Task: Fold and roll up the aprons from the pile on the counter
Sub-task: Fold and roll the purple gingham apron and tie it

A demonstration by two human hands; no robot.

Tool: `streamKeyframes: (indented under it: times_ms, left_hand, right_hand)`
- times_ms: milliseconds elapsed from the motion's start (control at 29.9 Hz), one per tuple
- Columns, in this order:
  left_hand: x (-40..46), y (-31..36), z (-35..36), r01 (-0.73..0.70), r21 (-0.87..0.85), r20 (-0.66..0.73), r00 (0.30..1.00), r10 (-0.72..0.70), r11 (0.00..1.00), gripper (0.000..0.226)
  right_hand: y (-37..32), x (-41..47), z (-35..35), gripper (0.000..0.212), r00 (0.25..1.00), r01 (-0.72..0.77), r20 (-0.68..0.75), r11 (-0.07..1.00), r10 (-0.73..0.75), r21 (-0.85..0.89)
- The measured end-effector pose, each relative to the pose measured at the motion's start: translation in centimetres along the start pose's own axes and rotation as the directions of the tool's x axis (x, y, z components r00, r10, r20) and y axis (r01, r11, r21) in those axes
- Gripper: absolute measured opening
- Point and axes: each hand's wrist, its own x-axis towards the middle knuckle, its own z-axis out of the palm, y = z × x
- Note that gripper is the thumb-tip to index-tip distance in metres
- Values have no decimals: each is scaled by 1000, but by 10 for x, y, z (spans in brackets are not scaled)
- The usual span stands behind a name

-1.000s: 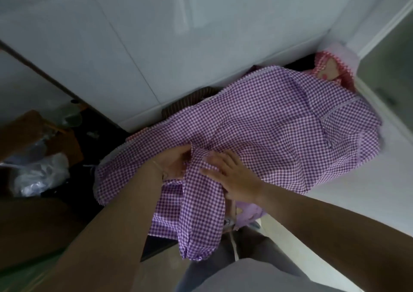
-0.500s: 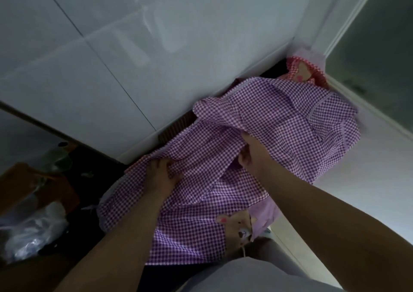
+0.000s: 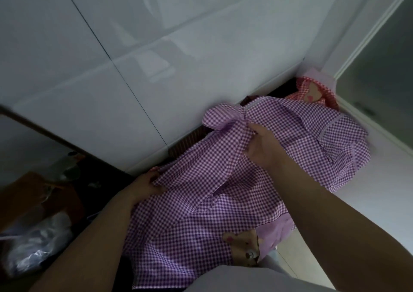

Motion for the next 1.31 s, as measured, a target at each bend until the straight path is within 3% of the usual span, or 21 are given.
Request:
streamKeyframes:
  times_ms: [67, 201, 234, 301, 335, 402, 469, 536, 636, 703, 737, 770, 804, 870, 937, 1038, 1105, 1172, 1306]
  left_hand:
    - [0, -4, -2, 44, -15, 7, 999, -44, 999, 100]
    - [6, -14, 0, 122, 8, -55, 991, -121, 993, 62]
    - [6, -14, 1, 123, 46, -68, 990, -120, 991, 56]
    - [5, -10, 3, 98, 113, -101, 991, -87, 989, 58]
    - [5, -8, 5, 90, 151, -112, 991, -74, 984, 63]
    - [7, -5, 8, 84, 257, -116, 992, -56, 963, 61]
    - [15, -6, 11, 95, 391, -134, 990, -46, 915, 57]
    - [19, 3, 14, 176, 472, -179, 979, -102, 864, 60]
    - [27, 25, 23, 229, 542, -227, 966, -121, 809, 59]
    - [35, 42, 32, 182, 564, -223, 973, -63, 806, 63]
    - [37, 49, 37, 128, 546, -210, 978, -12, 828, 63]
    - [39, 58, 44, 52, 525, -186, 981, 54, 849, 61]
    - [41, 64, 49, -8, 499, -165, 981, 104, 867, 57]
    - [45, 72, 57, -90, 474, -162, 969, 187, 876, 47]
    - [46, 75, 61, -107, 482, -224, 945, 240, 870, 34]
    - [47, 76, 69, -85, 543, -295, 912, 285, 835, 23]
    - [48, 77, 76, -101, 567, -284, 908, 308, 817, 20]
    - [53, 82, 83, -155, 544, -252, 908, 336, 825, 25]
    - [63, 108, 99, -307, 426, -177, 894, 411, 851, 41]
  right_hand:
    - [-11, 2, 2, 30, 998, 55, 11, 998, -56, 27]
    - [-25, 7, -9, 46, 978, 193, -88, 981, -189, 34]
    - [-26, 6, -14, 49, 932, 300, -193, 952, -307, -63]
    - [-27, -4, -23, 51, 692, 428, -373, 768, -618, -477]
    - [-25, -7, -27, 48, 567, 405, -362, 633, -740, -660]
    - [-15, -5, -36, 48, 498, 306, -285, 473, -819, -826]
    - [-5, 2, -46, 63, 594, 217, -380, 596, -709, -773]
    - [-7, 7, -54, 84, 667, 135, -565, 824, -486, -550]
    - [-15, 18, -70, 108, 647, 52, -727, 964, -230, -259]
    - [-22, 17, -74, 90, 706, 66, -706, 998, -52, -8]
    - [-26, 19, -73, 62, 769, 88, -637, 995, -45, 37]
    - [-31, 16, -70, 31, 818, 119, -570, 993, -84, 25]
    - [-38, 14, -65, 12, 847, 148, -513, 989, -139, -23]
    - [-54, 14, -59, 35, 837, 254, -471, 960, -280, -119]
    - [-62, 7, -56, 48, 762, 316, -507, 915, -402, -249]
    - [-55, 7, -65, 43, 728, 162, -622, 954, -288, -251]
    - [-48, 10, -68, 73, 756, 46, -622, 965, -202, -258]
    - [-44, 15, -65, 102, 830, -7, -516, 920, -213, -391]
    - [-37, 27, -55, 86, 933, 55, -306, 916, -188, -396]
